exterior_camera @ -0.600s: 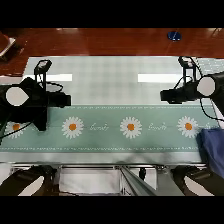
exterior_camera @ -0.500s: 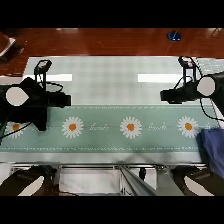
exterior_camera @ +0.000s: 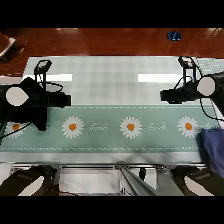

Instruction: Fold the shirts.

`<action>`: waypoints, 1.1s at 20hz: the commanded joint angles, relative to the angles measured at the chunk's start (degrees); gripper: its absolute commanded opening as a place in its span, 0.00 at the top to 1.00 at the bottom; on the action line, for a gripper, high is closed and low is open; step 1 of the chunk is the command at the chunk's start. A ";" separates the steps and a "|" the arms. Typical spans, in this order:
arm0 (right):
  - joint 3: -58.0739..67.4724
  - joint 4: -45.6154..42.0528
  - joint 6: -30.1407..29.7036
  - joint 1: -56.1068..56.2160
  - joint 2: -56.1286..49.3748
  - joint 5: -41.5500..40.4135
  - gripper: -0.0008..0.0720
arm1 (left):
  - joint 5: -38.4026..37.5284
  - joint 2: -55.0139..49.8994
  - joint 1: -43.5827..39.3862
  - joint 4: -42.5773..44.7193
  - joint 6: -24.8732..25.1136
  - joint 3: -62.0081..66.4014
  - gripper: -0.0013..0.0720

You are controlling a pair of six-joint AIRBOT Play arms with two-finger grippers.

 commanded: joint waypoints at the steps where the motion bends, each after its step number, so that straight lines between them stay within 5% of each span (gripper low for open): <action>1: 0.04 -0.55 0.00 0.02 -0.02 -2.14 0.96 | 0.63 -0.09 -0.04 0.02 0.07 -0.02 0.95; 8: 0.04 -0.24 -0.39 0.02 -0.02 -11.08 0.96 | 8.13 -0.42 -0.02 0.13 0.07 -0.02 0.89; 9: 0.04 -0.24 -0.24 0.02 -0.04 -11.74 0.83 | 9.75 -0.42 0.09 0.96 0.24 0.00 0.57; 10: 0.04 -1.01 0.42 0.02 -0.17 -11.96 0.45 | 12.00 -0.39 0.17 3.43 0.26 0.07 0.29; 12: 0.04 -1.60 -0.09 0.02 -0.57 -9.09 0.43 | 12.74 -0.31 1.55 13.42 -0.24 1.70 0.29; 15: 0.02 -4.11 -0.68 0.02 -0.57 -0.26 0.43 | 8.41 0.46 9.77 28.72 -10.91 3.58 0.29; 22: 0.02 -0.96 -0.39 0.04 -0.57 0.85 0.43 | 12.11 -4.55 34.34 22.93 -11.04 -1.57 0.29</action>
